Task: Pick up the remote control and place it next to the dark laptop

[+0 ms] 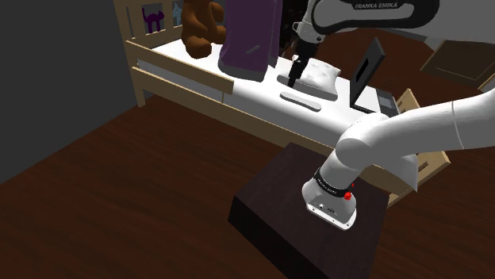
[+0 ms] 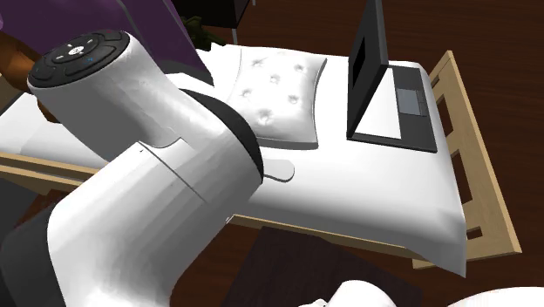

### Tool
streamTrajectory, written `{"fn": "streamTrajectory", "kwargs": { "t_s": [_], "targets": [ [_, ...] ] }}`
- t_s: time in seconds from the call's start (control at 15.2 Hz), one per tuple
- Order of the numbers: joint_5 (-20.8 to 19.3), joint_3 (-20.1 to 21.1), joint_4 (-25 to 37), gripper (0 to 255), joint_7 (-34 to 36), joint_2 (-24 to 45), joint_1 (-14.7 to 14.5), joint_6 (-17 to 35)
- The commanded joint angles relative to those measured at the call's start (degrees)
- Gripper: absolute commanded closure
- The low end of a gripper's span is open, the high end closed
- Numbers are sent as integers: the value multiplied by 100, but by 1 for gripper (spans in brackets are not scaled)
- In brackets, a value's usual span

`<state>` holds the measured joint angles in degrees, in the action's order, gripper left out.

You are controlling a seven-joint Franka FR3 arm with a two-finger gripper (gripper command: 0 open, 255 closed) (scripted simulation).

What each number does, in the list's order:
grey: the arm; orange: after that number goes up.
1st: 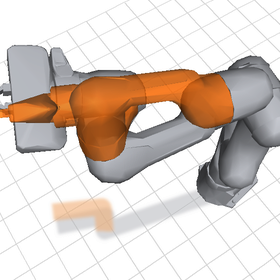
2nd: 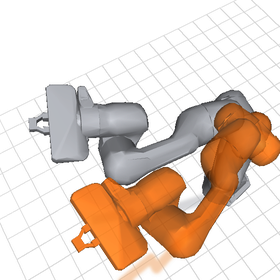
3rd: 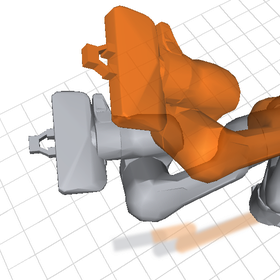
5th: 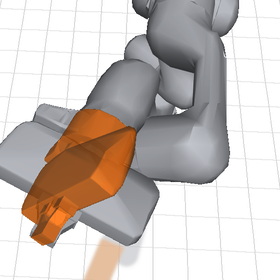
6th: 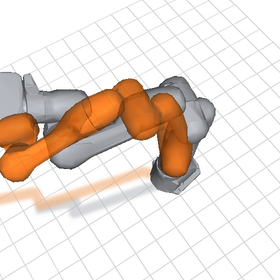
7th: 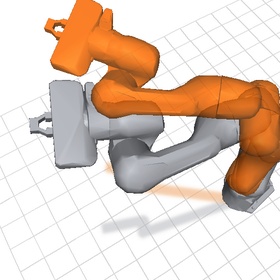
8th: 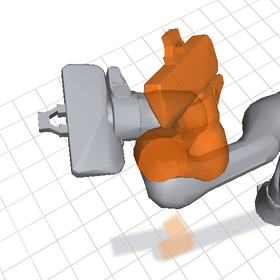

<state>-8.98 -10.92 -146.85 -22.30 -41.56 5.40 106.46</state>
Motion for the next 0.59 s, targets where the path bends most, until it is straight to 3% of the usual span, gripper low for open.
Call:
{"fn": "streamTrajectory", "kwargs": {
  "t_s": [0.0,0.53],
  "targets": [
    [-161,-260,-84,0,-283,158,99,260],
    [-599,-1319,-77,0,-1392,1154,375,1325]
  ]
}}
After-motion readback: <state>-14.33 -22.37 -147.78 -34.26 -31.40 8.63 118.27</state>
